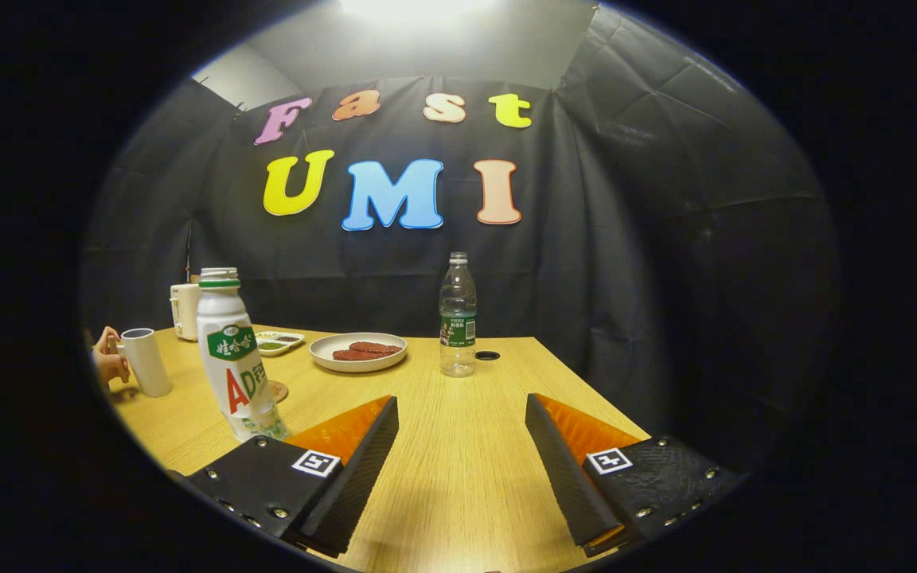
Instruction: Take the bottle from table, then pour the juice into the cup, finally place the bottle on the coaster
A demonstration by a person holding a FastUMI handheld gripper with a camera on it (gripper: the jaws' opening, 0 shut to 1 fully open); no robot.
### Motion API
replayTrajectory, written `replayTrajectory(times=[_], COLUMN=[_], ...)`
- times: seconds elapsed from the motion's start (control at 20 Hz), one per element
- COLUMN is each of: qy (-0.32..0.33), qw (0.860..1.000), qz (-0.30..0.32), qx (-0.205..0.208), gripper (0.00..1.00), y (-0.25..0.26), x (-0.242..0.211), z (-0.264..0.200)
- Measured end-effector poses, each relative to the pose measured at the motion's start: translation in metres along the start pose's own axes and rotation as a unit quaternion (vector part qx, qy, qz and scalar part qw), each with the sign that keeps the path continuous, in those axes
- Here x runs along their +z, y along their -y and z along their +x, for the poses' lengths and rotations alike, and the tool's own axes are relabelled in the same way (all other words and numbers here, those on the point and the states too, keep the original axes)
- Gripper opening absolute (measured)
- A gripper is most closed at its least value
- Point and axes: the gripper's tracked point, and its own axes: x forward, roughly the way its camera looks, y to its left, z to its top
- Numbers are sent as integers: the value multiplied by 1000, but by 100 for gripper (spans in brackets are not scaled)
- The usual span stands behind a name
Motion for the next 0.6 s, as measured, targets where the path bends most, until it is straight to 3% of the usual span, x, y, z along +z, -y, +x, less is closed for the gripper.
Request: replayTrajectory(times=[0.15,0.45,0.6], qy=[-3,52,77], qw=[1000,995,994], qz=[-18,-64,-58], qx=[-7,-58,-45], gripper=[97,97,97], y=[-1,14,-6], x=[1,41,71], z=[15,30,23])
